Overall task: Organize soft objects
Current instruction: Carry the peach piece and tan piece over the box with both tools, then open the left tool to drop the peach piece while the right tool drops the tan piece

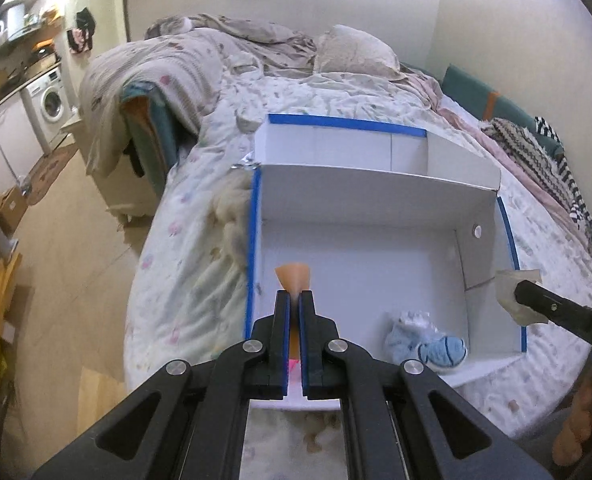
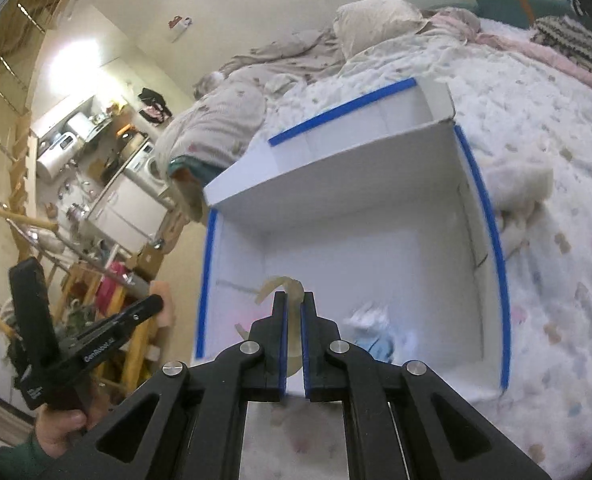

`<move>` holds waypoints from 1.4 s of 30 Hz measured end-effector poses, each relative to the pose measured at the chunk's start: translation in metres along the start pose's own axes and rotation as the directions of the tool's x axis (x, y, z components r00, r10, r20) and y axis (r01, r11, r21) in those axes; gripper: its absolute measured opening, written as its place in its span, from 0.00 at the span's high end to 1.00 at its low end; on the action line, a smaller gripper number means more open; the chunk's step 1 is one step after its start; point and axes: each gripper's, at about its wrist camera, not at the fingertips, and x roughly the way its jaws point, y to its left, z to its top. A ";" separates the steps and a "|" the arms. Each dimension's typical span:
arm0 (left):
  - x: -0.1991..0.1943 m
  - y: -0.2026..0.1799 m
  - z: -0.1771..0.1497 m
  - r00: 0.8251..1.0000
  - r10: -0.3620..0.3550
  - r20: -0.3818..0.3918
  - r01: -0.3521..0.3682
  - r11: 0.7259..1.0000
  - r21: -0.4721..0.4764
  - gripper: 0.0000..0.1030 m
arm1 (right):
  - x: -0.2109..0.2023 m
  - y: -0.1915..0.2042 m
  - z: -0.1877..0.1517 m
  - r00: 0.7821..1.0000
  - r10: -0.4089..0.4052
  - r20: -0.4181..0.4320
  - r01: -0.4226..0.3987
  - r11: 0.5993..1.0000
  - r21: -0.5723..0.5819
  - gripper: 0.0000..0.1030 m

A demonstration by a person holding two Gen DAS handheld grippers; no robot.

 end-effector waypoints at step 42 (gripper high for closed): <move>0.118 -0.036 -0.022 0.985 -0.004 -0.171 0.015 0.998 0.064 0.94 | 0.099 -0.028 -0.017 0.958 -0.199 -0.208 0.195 0.980 -0.041 0.92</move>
